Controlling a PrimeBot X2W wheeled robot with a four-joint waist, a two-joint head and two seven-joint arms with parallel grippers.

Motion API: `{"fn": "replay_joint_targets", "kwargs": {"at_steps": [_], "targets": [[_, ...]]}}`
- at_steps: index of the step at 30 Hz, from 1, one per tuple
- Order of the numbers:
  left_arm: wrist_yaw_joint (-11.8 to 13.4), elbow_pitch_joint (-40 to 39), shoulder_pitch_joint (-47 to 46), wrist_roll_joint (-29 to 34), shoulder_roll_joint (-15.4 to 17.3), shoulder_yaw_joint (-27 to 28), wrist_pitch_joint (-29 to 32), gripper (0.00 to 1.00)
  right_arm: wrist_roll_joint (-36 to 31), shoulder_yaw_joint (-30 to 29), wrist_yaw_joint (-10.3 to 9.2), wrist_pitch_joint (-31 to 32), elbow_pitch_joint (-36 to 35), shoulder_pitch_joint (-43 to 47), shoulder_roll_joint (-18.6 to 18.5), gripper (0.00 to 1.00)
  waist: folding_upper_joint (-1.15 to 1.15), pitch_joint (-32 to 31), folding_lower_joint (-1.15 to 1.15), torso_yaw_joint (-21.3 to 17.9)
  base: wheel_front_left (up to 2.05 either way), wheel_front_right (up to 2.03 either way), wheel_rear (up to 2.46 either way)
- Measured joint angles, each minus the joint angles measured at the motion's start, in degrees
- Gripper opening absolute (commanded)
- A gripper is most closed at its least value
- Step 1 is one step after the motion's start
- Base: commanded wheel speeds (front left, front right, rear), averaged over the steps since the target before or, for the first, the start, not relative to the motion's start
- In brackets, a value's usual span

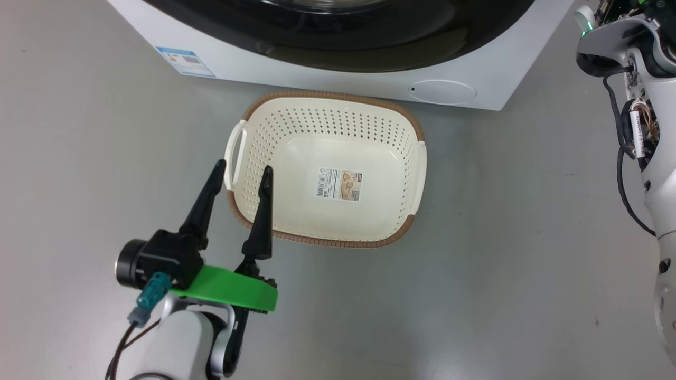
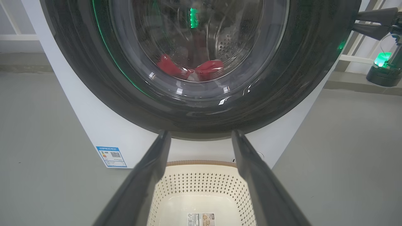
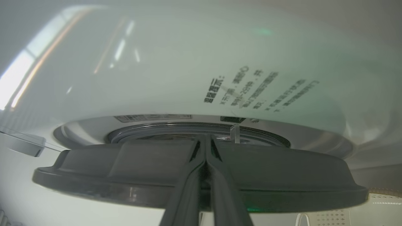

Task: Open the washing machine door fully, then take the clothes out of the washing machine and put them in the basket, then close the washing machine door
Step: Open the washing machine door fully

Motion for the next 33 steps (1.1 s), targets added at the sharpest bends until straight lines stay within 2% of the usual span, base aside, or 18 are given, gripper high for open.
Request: {"fn": "replay_joint_targets", "kwargs": {"at_steps": [13, 33], "targets": [[0.33, 0.03, -0.71, -0.6, -0.1, -1.92, 0.0, 1.0, 0.04, 0.33, 0.0, 3.81, 5.01, -3.07, -1.14, 0.0, 0.0, 0.46, 0.0, 0.84, 0.0, 0.0, 0.0], [0.59, 1.54, -0.88, -0.59, -0.1, -2.11, 0.0, 1.0, 2.82, -0.08, -0.01, 14.29, 3.92, 0.18, -1.57, 0.0, 0.0, -1.52, 0.0, -0.32, 0.0, 0.0, 0.0]]}}
